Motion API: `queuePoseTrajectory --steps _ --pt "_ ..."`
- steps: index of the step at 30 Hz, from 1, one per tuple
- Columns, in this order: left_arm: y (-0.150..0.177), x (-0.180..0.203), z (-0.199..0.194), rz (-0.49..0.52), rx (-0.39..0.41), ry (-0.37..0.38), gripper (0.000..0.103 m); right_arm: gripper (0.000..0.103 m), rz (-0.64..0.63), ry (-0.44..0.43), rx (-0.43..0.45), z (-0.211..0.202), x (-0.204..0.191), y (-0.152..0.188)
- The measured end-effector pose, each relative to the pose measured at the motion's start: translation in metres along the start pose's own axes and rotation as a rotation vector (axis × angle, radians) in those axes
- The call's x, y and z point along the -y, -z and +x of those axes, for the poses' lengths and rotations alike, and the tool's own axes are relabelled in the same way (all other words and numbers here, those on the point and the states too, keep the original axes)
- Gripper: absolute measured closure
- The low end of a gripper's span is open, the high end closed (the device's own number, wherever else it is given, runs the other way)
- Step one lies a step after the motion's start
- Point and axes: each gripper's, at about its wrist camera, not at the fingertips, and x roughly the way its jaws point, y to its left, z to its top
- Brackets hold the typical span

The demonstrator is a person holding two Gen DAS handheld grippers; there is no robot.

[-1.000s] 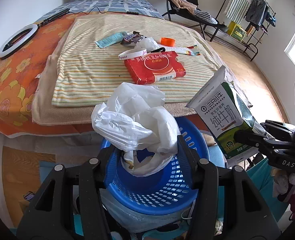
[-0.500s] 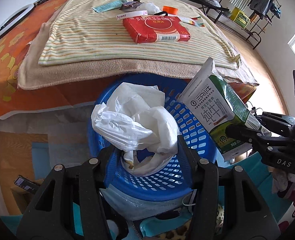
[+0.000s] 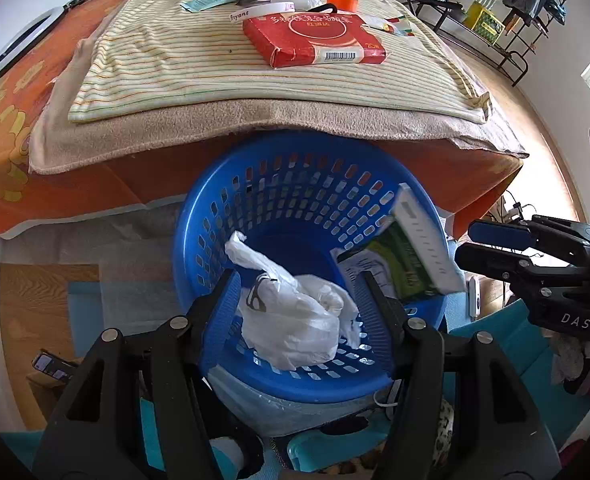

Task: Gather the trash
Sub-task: 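Lower both held items into the blue basket and open both tools, then move both tools back up toward the trash on the towel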

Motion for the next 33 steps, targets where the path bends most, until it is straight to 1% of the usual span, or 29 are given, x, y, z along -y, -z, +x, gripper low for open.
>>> queuePoseTrajectory --steps 1,5,7,14,16,18,19,20,22,23,26,29,31,33 --pt "0.0 -0.001 0.0 -0.003 0.0 -0.001 0.042 0.049 0.003 0.002 0.003 0.0 0.0 0.0" --pt "-0.001 -0.002 0.0 -0.011 0.0 -0.004 0.042 0.044 0.001 0.016 0.009 -0.002 0.0 0.0" --pt "-0.001 -0.002 0.0 -0.013 0.001 -0.005 0.042 0.037 -0.003 0.028 0.008 -0.002 -0.001 0.0" --pt "-0.002 -0.003 -0.003 -0.022 0.008 -0.009 0.042 0.028 -0.001 0.052 0.01 -0.005 -0.001 -0.002" --pt "-0.004 -0.004 -0.005 -0.03 0.008 -0.005 0.041 0.017 0.014 0.062 0.008 -0.006 0.002 -0.003" --pt "-0.007 -0.004 -0.007 -0.034 0.016 0.002 0.036 0.016 0.026 0.055 0.013 -0.009 0.004 -0.005" --pt "-0.008 -0.004 -0.009 -0.036 0.023 0.002 0.032 0.016 0.031 0.056 0.014 -0.01 0.004 -0.007" --pt "-0.01 -0.003 -0.011 -0.035 0.031 0.004 0.031 0.016 0.035 0.061 0.015 -0.011 0.005 -0.008" --pt "-0.014 -0.001 -0.015 -0.029 0.041 0.004 0.031 0.011 0.043 0.065 0.021 -0.015 0.006 -0.012" --pt "-0.017 -0.001 -0.017 -0.028 0.046 0.006 0.031 0.011 0.049 0.065 0.025 -0.016 0.007 -0.014" --pt "-0.027 0.001 -0.023 -0.027 0.06 0.016 0.031 0.01 0.051 0.069 0.021 -0.019 0.006 -0.021" --pt "-0.039 0.002 -0.026 -0.019 0.073 0.013 0.031 0.01 0.017 0.098 0.021 -0.021 0.004 -0.03" --pt "-0.048 0.002 -0.029 -0.009 0.083 0.009 0.031 0.011 -0.01 0.098 0.043 -0.025 0.004 -0.035" --pt "-0.059 0.002 -0.032 -0.002 0.098 0.002 0.031 0.011 -0.035 0.093 0.085 -0.03 0.005 -0.04"
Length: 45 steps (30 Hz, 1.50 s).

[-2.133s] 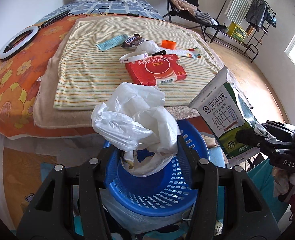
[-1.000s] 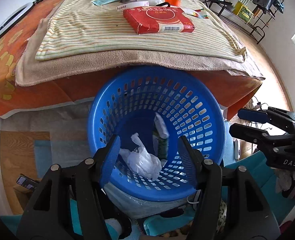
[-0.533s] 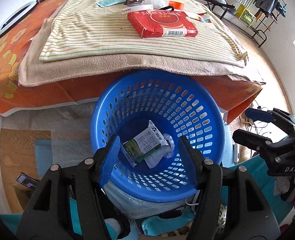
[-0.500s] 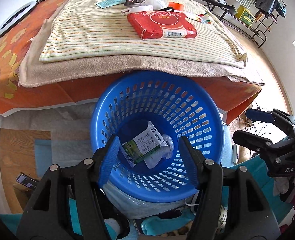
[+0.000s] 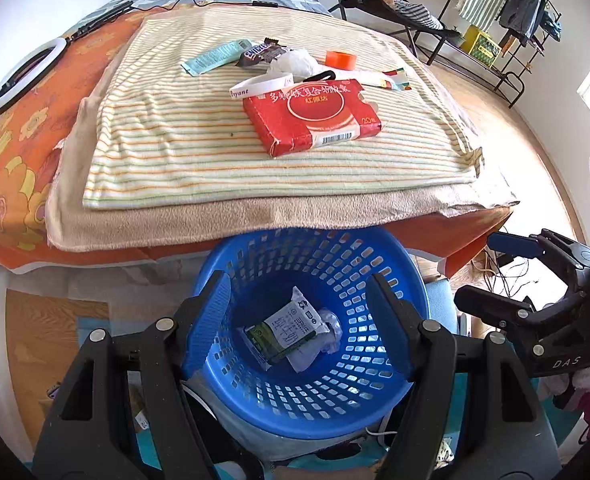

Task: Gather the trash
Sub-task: 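Move both tools back up toward the trash on the towel, then grasp the orange cap with the right tool while the left tool grasps the white ring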

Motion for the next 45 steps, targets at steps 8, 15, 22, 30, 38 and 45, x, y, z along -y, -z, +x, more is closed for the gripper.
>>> queuePoseTrajectory --steps 8,15,22,30,38,45 --pt "-0.046 -0.004 -0.005 0.031 0.067 -0.039 0.031 0.011 -0.08 -0.004 0.142 -0.011 0.003 -0.033" --pt "-0.083 -0.008 0.004 0.054 0.096 -0.061 0.031 0.011 0.065 -0.046 0.127 0.005 0.034 -0.068" --pt "-0.107 -0.007 0.025 0.077 0.086 -0.057 0.031 0.011 0.167 -0.049 0.138 0.018 0.068 -0.094" --pt "-0.132 -0.003 0.048 0.114 0.075 -0.056 0.031 0.012 0.195 -0.028 0.182 0.029 0.089 -0.135" --pt "-0.147 -0.004 0.072 0.143 0.048 -0.07 0.032 0.018 0.127 0.025 0.214 0.053 0.096 -0.179" --pt "-0.156 -0.001 0.091 0.188 0.016 -0.077 0.037 0.02 0.094 0.023 0.185 0.087 0.095 -0.203"
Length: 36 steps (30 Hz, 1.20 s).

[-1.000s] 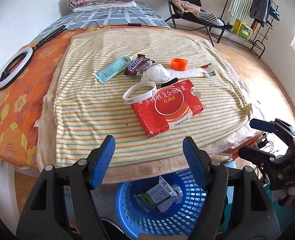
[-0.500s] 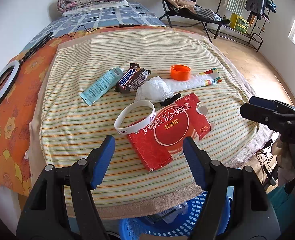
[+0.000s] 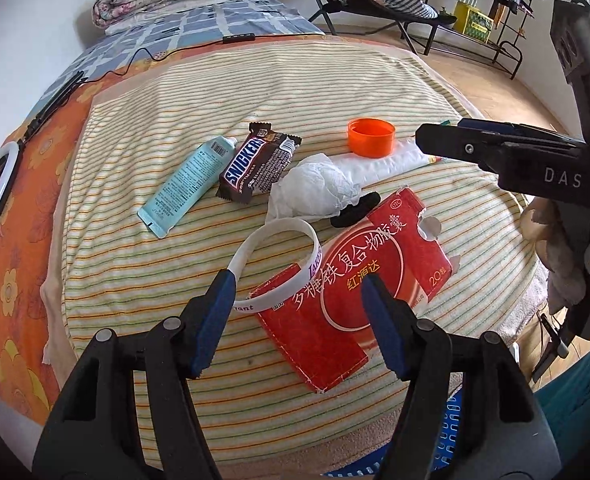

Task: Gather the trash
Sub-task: 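Grasp the orange cap with the right tool while the left tool grasps the white ring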

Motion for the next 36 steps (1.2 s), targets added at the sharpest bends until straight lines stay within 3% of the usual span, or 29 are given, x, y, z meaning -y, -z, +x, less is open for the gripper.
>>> queuePoseTrajectory --steps 2,8,10,13,20,25,27,36 --pt "-0.002 0.0 0.006 0.011 -0.012 -0.003 0.044 0.02 -0.008 0.006 -0.012 0.01 -0.001 -0.002" --pt "-0.006 0.001 0.018 0.031 -0.037 0.02 0.046 0.021 -0.04 0.033 -0.039 0.036 -0.003 -0.005" --pt "-0.005 0.003 0.023 0.03 -0.054 0.035 0.053 0.024 -0.045 0.046 -0.048 0.044 -0.001 -0.006" --pt "-0.006 0.005 0.028 0.039 -0.058 0.033 0.054 0.026 -0.036 0.06 -0.056 0.053 0.003 -0.009" --pt "-0.009 0.004 0.029 0.036 -0.048 0.049 0.071 0.033 -0.009 0.057 -0.059 0.063 0.012 -0.015" --pt "-0.01 0.001 0.027 0.033 -0.039 0.044 0.091 0.048 -0.03 0.044 -0.079 0.069 0.008 -0.015" --pt "-0.01 -0.001 0.027 0.029 -0.038 0.044 0.092 0.055 -0.045 0.044 -0.084 0.071 0.005 -0.013" --pt "-0.01 -0.003 0.019 0.017 -0.015 0.041 0.098 0.055 -0.056 0.048 -0.03 0.056 0.003 -0.016"
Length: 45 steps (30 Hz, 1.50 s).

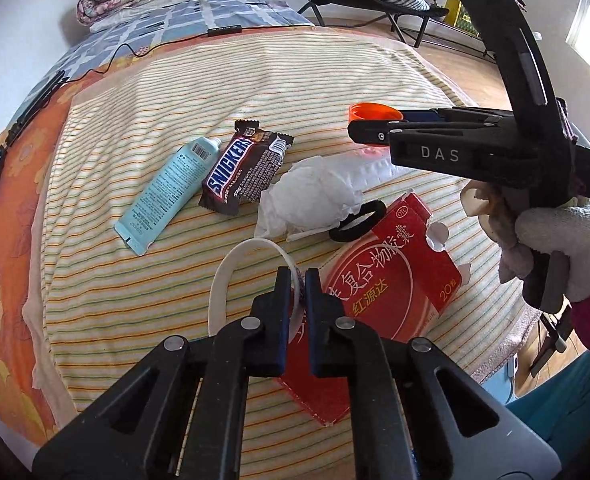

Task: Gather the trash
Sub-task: 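Grasp the orange cap with the right tool while the left tool grasps the white ring, then carry the orange cap and white ring over the blue basket with both tools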

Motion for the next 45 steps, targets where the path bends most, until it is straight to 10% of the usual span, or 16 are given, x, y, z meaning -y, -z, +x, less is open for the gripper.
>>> queuePoseTrajectory --steps 19,45 --pt "0.005 -0.007 -0.049 -0.04 0.091 0.014 0.099 0.055 -0.024 -0.011 0.076 -0.065 -0.013 0.01" --pt "0.092 0.024 -0.117 -0.048 0.134 0.07 0.099 0.055 -0.089 -0.083 0.04 -0.166 -0.074 0.124"
